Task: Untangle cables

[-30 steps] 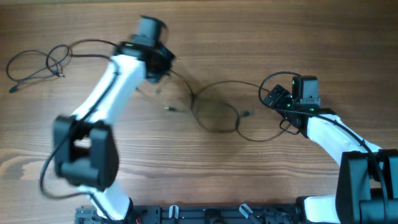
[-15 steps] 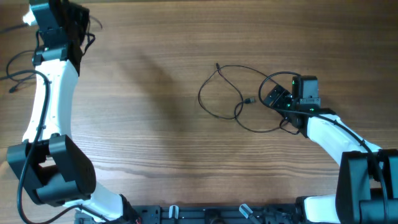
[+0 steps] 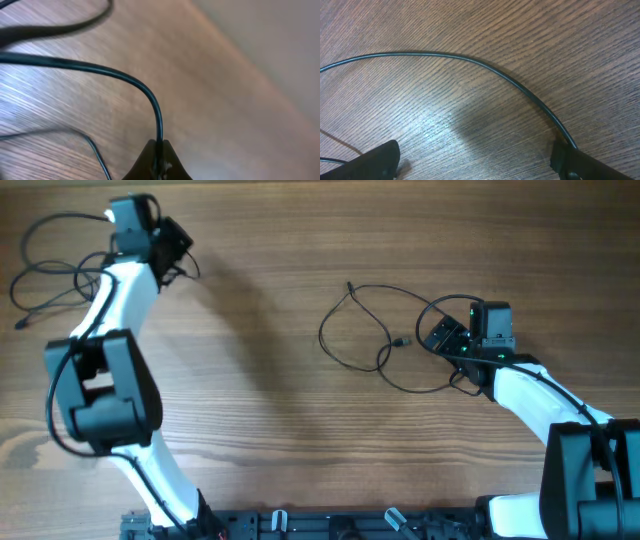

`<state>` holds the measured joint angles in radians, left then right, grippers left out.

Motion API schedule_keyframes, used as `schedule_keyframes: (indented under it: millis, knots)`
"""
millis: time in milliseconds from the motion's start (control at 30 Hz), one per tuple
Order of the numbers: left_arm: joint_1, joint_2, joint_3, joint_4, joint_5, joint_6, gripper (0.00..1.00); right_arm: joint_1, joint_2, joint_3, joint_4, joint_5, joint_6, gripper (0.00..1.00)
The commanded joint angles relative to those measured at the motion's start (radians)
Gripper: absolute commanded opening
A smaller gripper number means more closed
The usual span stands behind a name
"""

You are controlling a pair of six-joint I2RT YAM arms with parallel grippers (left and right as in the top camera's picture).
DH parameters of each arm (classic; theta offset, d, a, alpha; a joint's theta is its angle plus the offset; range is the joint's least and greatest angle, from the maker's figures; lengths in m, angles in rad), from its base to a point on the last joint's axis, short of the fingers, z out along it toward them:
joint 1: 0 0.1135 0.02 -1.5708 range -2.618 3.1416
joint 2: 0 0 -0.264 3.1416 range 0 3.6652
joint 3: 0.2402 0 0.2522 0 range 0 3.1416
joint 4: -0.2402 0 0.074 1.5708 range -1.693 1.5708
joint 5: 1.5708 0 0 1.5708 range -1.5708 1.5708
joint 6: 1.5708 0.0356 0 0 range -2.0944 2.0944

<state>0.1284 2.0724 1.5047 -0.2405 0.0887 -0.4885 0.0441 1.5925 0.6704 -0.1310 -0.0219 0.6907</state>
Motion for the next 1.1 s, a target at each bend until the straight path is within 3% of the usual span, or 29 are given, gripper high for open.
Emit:
schedule_keyframes:
  millis: [0,100,200,267,367,467,533,667,867,1067]
  knots:
    - [-0.036,-0.005,0.006,0.008,0.039,0.156,0.30,-0.002,0.119,-0.091,-0.053,-0.105,0.045,1.00]
    - [-0.055,-0.036,0.049,-0.061,-0.015,0.174,0.98,-0.002,0.119,-0.091,-0.061,-0.129,0.042,0.99]
    - [-0.062,-0.101,0.148,-0.235,0.011,0.162,1.00,-0.002,0.119,-0.090,-0.064,-0.137,-0.003,1.00]
    - [-0.083,-0.143,0.202,-0.348,0.030,0.101,1.00,-0.002,0.118,-0.072,-0.067,-0.145,-0.134,1.00]
    - [-0.153,-0.193,0.207,-0.417,0.248,0.061,1.00,-0.006,0.102,0.013,-0.188,-0.143,-0.265,1.00]
    - [-0.301,-0.180,0.206,-0.485,0.274,0.058,1.00,-0.014,0.078,0.132,-0.343,-0.143,-0.269,1.00]
    - [-0.381,-0.175,0.198,-0.517,0.243,0.061,1.00,-0.018,0.060,0.183,-0.403,-0.138,-0.269,0.99]
    - [-0.569,-0.172,0.130,-0.542,-0.031,0.096,1.00,-0.098,-0.001,0.344,-0.599,0.046,-0.202,1.00]
    - [-0.776,-0.165,-0.015,-0.537,-0.039,0.200,1.00,-0.327,-0.087,0.435,-0.673,-0.152,-0.192,1.00]
    - [-0.870,-0.127,-0.115,-0.489,-0.045,0.185,1.00,-0.341,-0.087,0.434,-0.708,-0.163,-0.193,1.00]
